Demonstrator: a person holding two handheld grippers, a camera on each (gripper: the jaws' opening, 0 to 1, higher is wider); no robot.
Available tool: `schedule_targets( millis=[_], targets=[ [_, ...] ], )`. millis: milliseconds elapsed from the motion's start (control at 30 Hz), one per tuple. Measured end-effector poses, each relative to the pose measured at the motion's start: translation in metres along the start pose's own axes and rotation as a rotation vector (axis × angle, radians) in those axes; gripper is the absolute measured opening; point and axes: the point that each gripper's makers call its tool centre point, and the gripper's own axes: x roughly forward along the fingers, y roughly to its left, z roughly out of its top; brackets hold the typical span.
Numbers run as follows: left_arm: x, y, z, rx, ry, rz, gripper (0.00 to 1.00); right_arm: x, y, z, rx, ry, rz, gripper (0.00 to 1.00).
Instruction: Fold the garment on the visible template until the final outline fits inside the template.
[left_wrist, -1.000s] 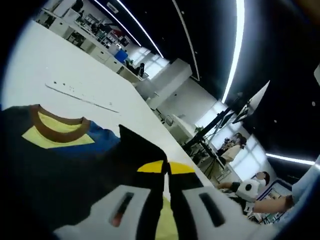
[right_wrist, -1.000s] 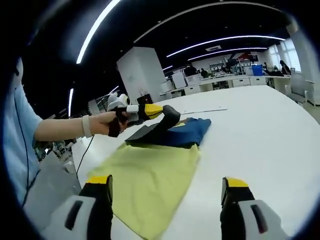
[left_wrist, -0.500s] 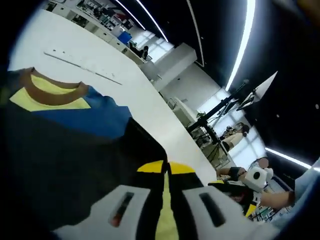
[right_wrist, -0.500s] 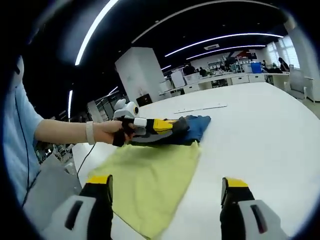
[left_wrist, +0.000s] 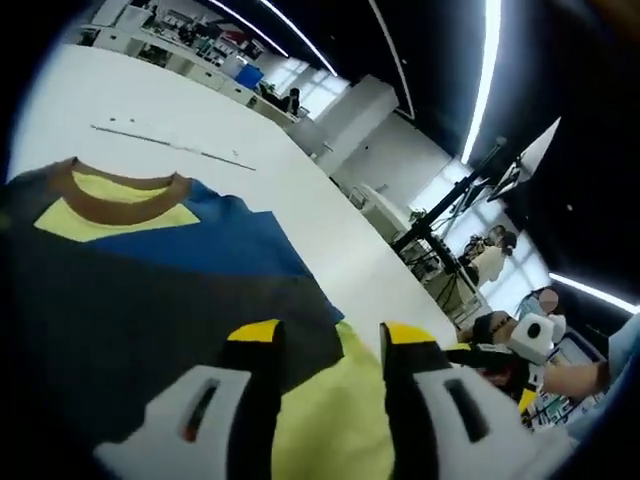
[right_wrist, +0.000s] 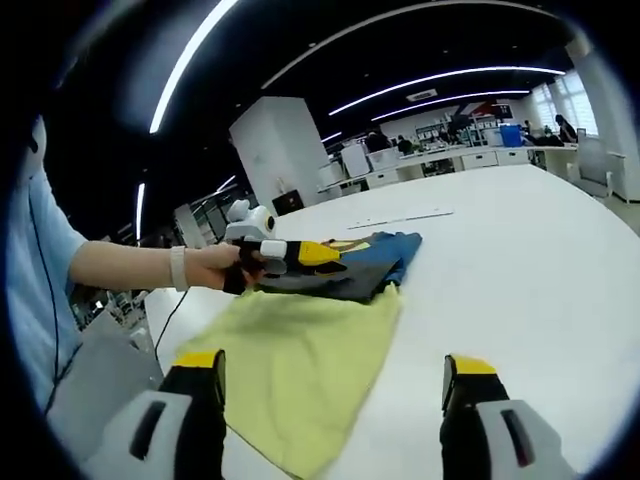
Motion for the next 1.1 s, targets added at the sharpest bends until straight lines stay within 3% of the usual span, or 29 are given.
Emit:
schedule_targets(
  millis=[300,433,700,1100],
  targets=[
    [-0.011,0.013,0.009,0.116,-0.011,0.095,0.86,0.002,0.002,0.002,-0.008,-0.003,0.007,0.90],
    [-0.018,0.012,0.012,0.159,-0.018,0.105,0.95,0.003,0.002,0.005,-0.017,-0.001,0.009,0.91],
    [-0.039,0.006,0.020,0.217,-0.026,0.106,0.97,0.007,0.007,0.011,-0.034,-0.005,0.022,0.91],
    [-0.101,0.015,0.015,0.297,0.001,0.158,0.93,0.017,0.005,0.014,-0.076,0.033,0.022,0.89]
  ],
)
